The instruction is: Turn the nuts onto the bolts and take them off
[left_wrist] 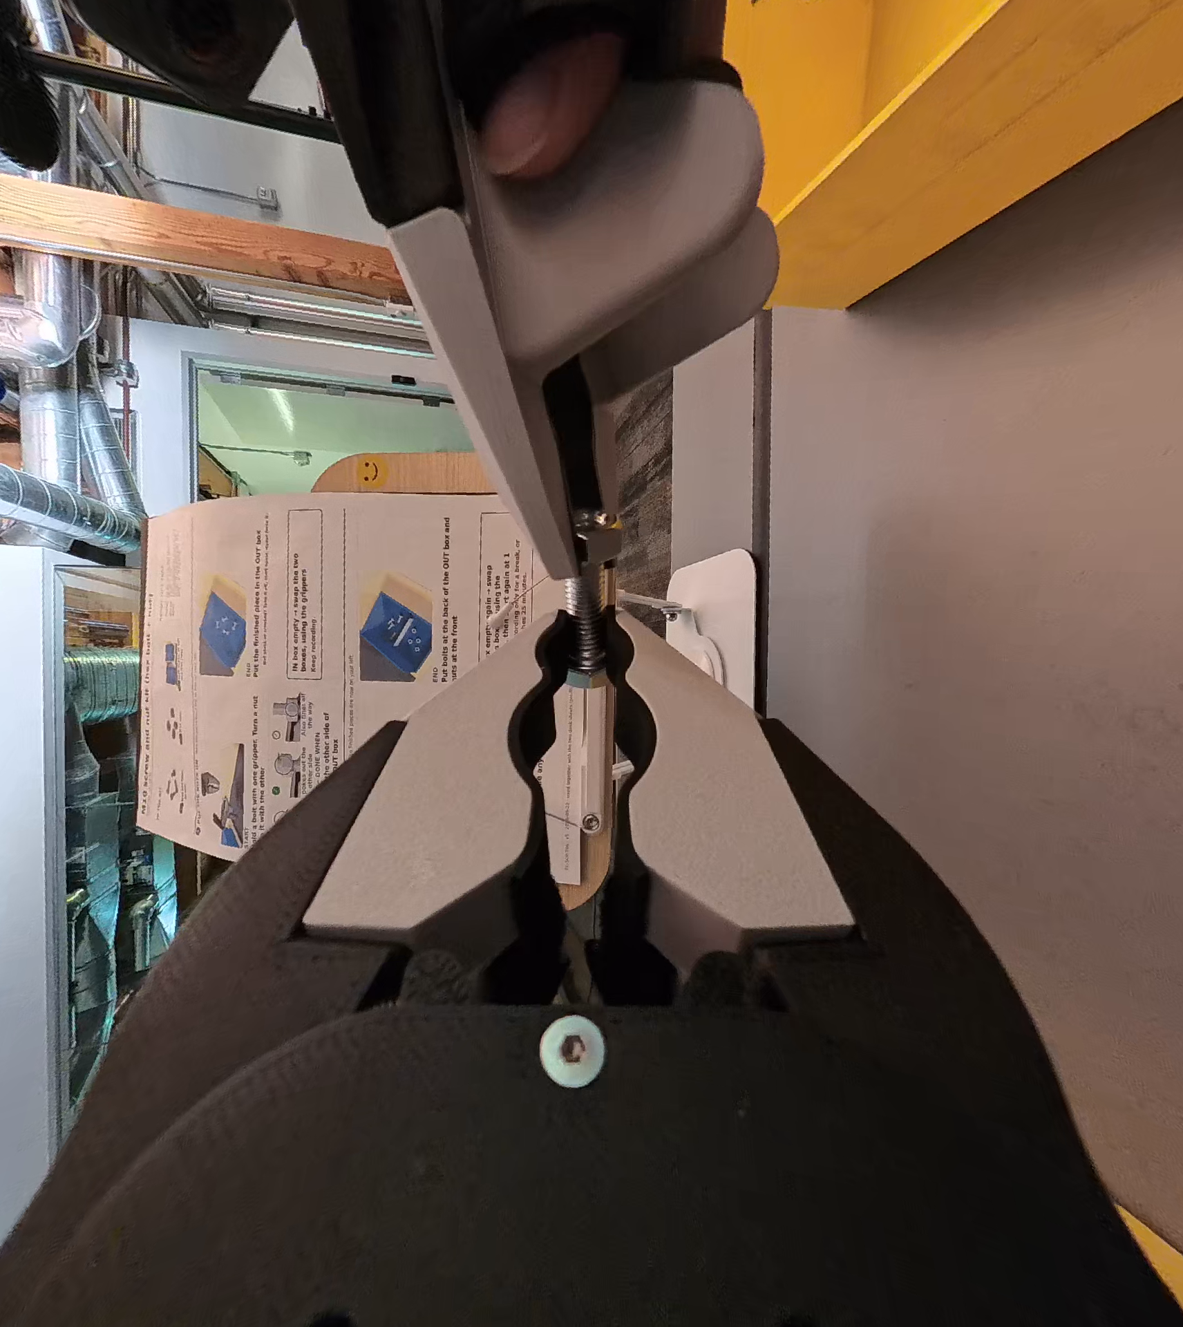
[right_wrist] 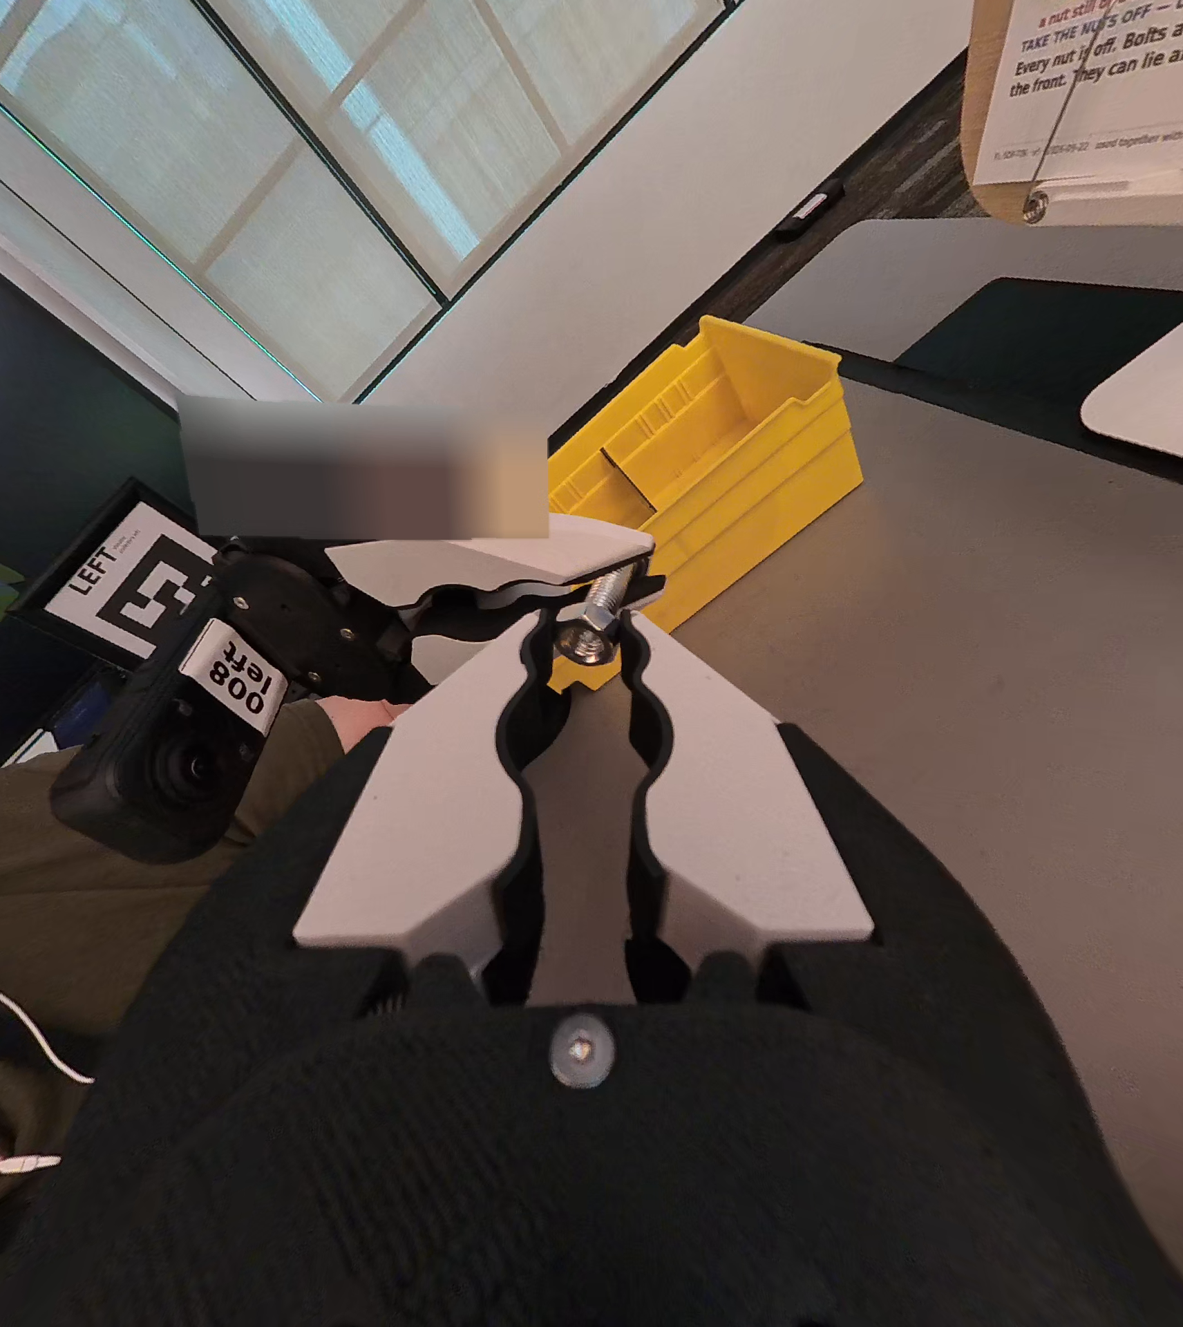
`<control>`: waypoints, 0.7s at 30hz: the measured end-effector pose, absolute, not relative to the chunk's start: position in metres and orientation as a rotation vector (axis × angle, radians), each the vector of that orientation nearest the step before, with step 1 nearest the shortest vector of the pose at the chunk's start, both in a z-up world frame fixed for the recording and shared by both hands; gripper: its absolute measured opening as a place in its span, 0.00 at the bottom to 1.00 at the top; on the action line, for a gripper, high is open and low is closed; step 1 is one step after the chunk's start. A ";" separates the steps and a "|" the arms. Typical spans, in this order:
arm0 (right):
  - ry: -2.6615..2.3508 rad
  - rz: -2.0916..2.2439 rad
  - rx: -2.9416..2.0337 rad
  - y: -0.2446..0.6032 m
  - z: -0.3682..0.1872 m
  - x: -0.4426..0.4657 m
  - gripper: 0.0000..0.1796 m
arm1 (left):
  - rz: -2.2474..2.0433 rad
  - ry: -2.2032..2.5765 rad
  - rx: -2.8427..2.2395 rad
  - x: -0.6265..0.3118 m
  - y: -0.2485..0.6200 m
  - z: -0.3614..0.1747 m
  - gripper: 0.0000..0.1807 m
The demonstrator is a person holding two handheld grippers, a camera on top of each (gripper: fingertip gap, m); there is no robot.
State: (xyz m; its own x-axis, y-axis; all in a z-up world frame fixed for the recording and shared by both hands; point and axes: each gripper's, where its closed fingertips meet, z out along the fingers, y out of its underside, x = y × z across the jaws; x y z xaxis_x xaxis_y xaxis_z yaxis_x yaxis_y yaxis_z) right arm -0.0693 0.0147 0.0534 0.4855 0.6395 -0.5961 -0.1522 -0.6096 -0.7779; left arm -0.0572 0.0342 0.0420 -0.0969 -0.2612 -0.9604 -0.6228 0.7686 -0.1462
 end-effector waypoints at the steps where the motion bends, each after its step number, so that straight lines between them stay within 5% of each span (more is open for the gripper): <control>1: -0.406 1.206 -1.907 0.015 0.053 -0.069 0.10 | 0.349 1.681 -0.707 -0.057 0.034 0.042 0.04; 21: -0.346 1.245 -1.937 0.015 0.052 -0.063 0.10 | 0.414 1.634 -0.668 -0.050 0.035 0.043 0.04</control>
State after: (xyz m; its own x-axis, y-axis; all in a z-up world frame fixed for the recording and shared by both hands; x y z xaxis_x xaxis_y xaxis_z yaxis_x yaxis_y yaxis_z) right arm -0.0633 0.0152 0.0518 0.4803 0.5966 -0.6430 -0.1799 -0.6504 -0.7379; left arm -0.0504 0.0347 0.0433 -0.0714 -0.1905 -0.9791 -0.6333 0.7670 -0.1030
